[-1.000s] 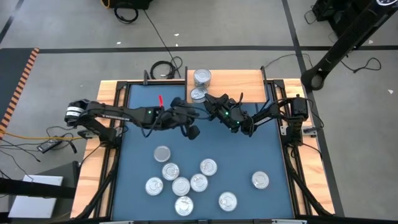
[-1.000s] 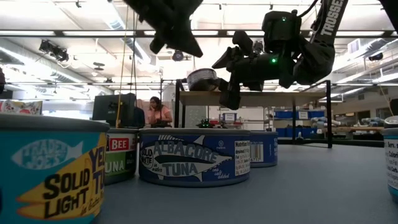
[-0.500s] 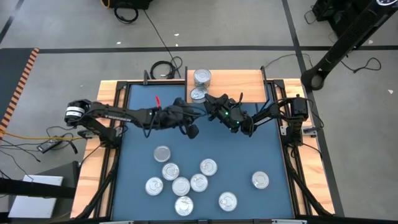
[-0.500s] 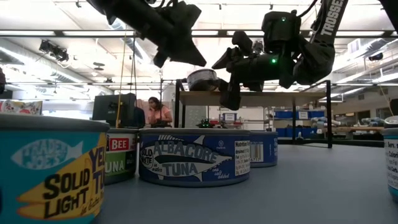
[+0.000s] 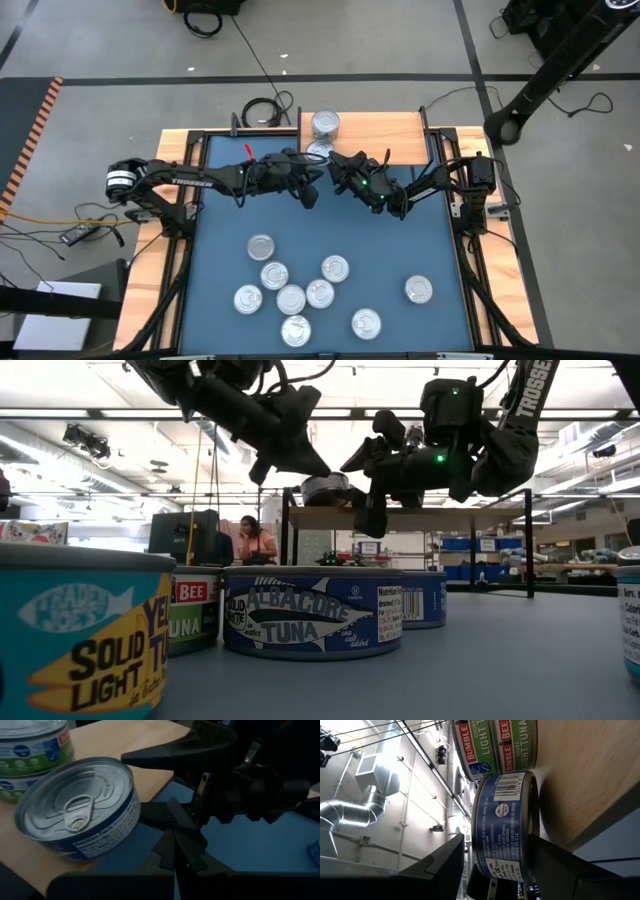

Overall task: Stack canned seafood by type on shelf
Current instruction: Put the blue tuna can on the shelf

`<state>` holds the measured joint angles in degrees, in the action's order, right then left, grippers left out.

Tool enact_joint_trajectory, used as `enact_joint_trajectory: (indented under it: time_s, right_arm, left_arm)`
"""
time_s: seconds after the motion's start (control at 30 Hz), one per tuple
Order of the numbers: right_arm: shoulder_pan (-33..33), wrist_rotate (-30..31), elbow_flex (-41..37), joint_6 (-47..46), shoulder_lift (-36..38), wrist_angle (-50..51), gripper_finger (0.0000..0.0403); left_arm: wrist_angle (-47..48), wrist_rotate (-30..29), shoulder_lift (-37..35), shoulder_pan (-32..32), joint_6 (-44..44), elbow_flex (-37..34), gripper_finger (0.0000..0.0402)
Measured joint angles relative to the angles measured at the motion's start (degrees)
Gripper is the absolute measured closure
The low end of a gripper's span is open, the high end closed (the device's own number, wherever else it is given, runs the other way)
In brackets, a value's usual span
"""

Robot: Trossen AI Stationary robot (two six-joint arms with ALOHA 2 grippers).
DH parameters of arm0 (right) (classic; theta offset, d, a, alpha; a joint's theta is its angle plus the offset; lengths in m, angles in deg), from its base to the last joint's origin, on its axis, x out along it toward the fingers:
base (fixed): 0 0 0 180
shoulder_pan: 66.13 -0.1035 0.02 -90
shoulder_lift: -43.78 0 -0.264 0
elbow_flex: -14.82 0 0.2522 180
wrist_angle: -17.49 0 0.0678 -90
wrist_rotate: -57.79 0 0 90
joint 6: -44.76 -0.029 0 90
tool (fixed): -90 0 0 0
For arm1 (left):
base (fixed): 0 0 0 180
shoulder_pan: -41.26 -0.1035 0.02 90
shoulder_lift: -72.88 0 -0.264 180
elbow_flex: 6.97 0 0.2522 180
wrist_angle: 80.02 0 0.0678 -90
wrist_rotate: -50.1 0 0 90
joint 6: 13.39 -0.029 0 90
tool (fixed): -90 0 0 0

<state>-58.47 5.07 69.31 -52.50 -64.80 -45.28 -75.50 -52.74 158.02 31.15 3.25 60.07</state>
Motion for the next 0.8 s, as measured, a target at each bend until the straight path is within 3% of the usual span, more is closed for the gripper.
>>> enact_joint_trajectory:
  time_s: [0.5, 0.8]
  right_arm:
    - [-0.13, -0.19, 0.00, 1.01, 0.00, 0.37, 0.0183]
    - [-0.13, -0.88, 0.00, 1.03, -0.02, 0.26, 0.0183]
  left_arm:
    - [1.04, -0.98, 0.02, -2.29, -0.55, 0.00, 0.0401]
    - [0.17, -0.18, 3.55, -2.69, 0.68, -0.02, 0.0401]
